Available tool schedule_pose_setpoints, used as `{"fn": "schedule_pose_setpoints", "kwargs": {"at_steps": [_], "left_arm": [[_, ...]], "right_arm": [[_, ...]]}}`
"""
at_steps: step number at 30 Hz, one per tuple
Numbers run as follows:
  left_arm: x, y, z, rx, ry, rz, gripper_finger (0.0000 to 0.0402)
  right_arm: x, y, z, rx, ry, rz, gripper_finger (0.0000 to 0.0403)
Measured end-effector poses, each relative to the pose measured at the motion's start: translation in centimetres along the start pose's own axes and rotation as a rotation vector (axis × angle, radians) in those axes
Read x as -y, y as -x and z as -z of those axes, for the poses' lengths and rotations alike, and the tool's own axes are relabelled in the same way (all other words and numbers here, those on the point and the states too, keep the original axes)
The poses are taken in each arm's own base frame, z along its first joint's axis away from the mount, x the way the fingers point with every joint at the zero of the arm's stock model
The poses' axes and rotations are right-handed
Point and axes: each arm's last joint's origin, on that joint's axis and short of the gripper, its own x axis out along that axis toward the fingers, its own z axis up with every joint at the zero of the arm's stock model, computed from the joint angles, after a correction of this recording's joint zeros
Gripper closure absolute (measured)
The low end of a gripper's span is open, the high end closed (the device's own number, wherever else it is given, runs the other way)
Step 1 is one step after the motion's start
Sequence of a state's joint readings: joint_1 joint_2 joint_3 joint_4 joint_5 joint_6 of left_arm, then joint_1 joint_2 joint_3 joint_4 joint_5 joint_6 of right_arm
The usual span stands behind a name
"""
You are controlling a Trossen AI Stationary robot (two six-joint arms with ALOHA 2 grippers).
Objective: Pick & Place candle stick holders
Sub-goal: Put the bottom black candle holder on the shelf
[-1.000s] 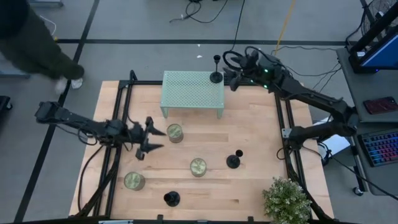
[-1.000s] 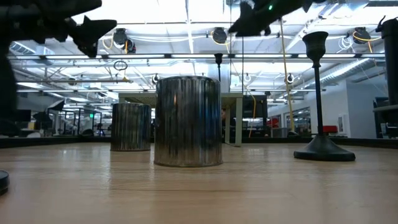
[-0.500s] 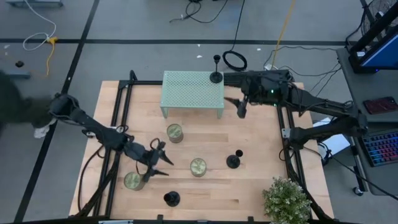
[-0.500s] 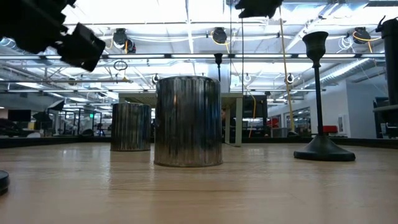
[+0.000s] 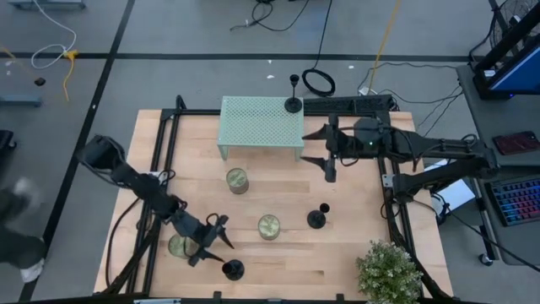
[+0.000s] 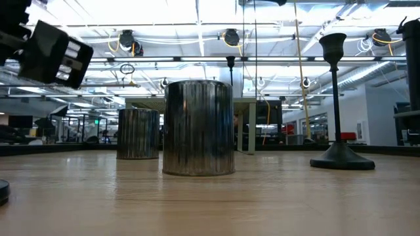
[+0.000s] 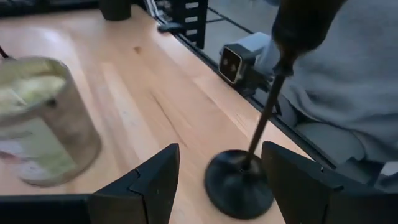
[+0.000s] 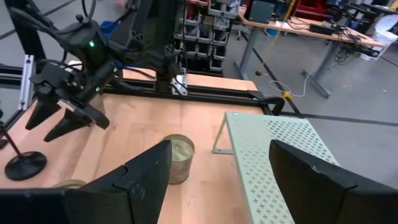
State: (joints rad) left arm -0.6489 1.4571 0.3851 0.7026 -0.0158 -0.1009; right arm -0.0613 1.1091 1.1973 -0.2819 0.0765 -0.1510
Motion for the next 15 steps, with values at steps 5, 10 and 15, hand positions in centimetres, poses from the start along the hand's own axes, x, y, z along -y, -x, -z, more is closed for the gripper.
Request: {"fn": "schedule_pose_setpoints", "kwargs": {"at_steps": [5,10,15], "left_arm": [[0.8,-1.3,0.1,0.08,0.008,0.054,0.0167],[1.4,-3.4,-0.2,0.065,-0.018,0.097,0.0167],[1.5,-4.4,-0.4,0.051,-0.069,0.082,0.0172]], "right_arm": [[0.0,0.0,0.0,0.0,0.0,0.0,0.0138],[0.0,0.0,0.0,0.0,0.018,0.0,0.0138],[0.0,0.0,-0.1,0.006,0.021,0.002,0.0138]]}}
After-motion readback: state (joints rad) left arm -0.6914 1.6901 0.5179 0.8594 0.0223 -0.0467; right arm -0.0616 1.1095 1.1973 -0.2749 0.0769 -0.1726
